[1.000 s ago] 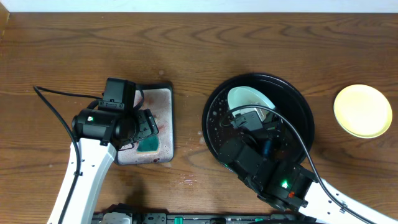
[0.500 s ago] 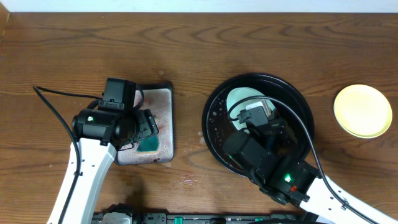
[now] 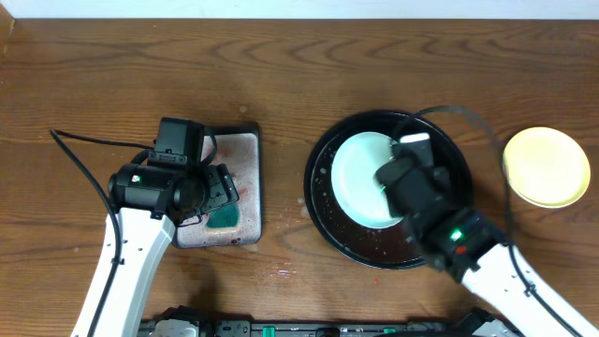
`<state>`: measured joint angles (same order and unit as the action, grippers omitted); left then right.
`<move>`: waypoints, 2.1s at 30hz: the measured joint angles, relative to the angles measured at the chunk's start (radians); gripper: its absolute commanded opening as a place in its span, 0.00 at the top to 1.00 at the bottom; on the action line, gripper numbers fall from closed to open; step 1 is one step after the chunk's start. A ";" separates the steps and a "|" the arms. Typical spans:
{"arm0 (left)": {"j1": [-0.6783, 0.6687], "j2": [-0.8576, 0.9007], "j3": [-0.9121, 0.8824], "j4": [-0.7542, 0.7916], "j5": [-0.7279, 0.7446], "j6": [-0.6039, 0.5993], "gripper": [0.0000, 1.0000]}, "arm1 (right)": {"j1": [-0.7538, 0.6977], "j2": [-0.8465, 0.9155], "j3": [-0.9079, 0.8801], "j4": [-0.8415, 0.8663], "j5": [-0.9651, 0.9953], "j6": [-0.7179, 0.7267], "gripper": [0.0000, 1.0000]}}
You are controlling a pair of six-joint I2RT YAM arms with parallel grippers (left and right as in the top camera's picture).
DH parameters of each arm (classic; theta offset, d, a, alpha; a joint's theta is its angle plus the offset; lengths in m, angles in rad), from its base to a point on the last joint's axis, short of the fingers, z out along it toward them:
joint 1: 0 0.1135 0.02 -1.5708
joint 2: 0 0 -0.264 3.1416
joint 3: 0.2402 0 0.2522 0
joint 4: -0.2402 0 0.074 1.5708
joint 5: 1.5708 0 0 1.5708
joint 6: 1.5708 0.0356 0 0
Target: Clean dirty plates on tray and stack at the side
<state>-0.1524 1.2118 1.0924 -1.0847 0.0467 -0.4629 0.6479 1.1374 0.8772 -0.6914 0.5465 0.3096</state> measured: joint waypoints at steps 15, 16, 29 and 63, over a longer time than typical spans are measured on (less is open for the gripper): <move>0.000 0.000 0.000 0.000 0.000 0.000 0.18 | -1.061 0.068 0.001 0.183 -0.708 0.078 0.99; 0.000 0.000 0.000 0.000 0.001 0.000 0.18 | -1.117 0.089 0.001 0.201 -0.716 0.096 0.99; 0.000 0.000 0.000 0.000 0.000 0.000 0.18 | -1.409 0.407 0.001 0.353 -0.628 0.183 0.86; 0.000 0.000 0.000 0.000 0.000 0.000 0.18 | -0.259 -0.235 0.082 0.130 -1.083 -0.032 0.01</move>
<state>-0.1524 1.2118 1.0924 -1.0851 0.0471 -0.4629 0.3885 0.9028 0.9592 -0.5617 -0.5362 0.2775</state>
